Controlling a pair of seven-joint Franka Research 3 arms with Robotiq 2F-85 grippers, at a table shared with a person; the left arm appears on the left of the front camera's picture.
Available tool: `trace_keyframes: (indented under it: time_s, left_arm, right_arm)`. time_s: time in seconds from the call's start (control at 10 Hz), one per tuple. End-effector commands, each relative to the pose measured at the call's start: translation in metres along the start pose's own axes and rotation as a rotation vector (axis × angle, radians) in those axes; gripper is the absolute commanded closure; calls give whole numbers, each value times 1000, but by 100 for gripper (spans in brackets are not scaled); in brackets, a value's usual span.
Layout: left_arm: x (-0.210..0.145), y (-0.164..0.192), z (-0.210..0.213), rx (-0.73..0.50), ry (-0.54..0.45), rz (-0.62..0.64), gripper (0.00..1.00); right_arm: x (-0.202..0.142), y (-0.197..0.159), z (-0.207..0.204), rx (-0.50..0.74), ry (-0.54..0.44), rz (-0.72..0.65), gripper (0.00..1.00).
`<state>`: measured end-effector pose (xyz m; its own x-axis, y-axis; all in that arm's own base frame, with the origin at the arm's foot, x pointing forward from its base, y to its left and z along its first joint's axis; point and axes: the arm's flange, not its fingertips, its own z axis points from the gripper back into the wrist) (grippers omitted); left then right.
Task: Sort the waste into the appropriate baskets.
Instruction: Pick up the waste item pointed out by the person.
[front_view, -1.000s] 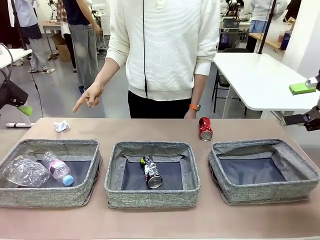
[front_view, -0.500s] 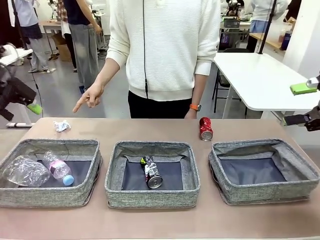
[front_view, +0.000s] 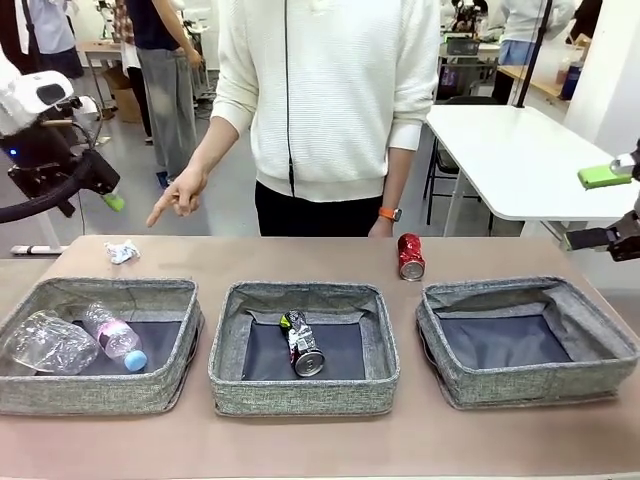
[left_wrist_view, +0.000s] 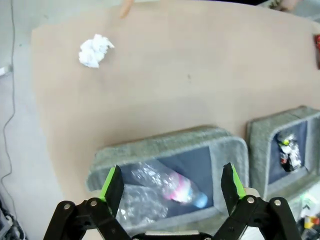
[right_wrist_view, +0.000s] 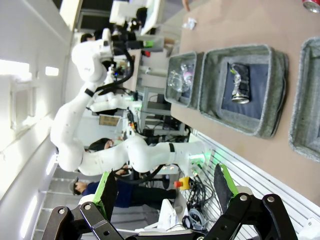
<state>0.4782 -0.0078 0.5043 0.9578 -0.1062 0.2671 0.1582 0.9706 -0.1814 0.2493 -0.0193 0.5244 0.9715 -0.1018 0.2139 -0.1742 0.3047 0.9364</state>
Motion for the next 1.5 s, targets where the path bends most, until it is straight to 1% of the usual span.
trace_keyframes:
  time_s: [0.0, 0.2, 0.3, 0.4, 0.5, 0.6, 0.7, 0.8, 1.0, 1.1, 1.2, 1.4]
  left_arm:
    - [14, 3, -13, 70, -2, 12, 0]
    - [26, 23, -50, 161, -48, 7, 0]
    - [34, 36, -69, 173, -58, 1, 0]
    - [40, 49, -90, 246, -112, 13, 0]
    - [44, 57, -110, 252, -175, 27, 0]
    - [46, 61, -126, 223, -228, 64, 0]
    - [49, 67, -138, 171, -138, 121, 0]
    - [46, 65, -112, 213, -169, 19, 0]
    - [46, 65, -112, 213, -169, 19, 0]
    - [47, 67, -131, 211, -170, 51, 0]
    - [54, 75, -144, 221, -128, 58, 0]
    - [66, 77, -157, 214, -153, 68, 0]
  right_arm:
    - [4, 3, -2, 5, -11, 13, 0]
    - [4, 3, -2, 5, -11, 13, 0]
    - [4, 3, -2, 5, -11, 13, 0]
    - [4, 3, -2, 5, -11, 13, 0]
    - [4, 3, -2, 5, -11, 13, 0]
    - [4, 3, -2, 5, -11, 13, 0]
    - [4, 3, -2, 5, -11, 13, 0]
    - [4, 3, -2, 5, -11, 13, 0]
    - [4, 3, -2, 5, -11, 13, 0]
    - [4, 3, -2, 5, -11, 13, 0]
    - [4, 3, -2, 5, -11, 13, 0]
    - [4, 3, -2, 5, -11, 13, 0]
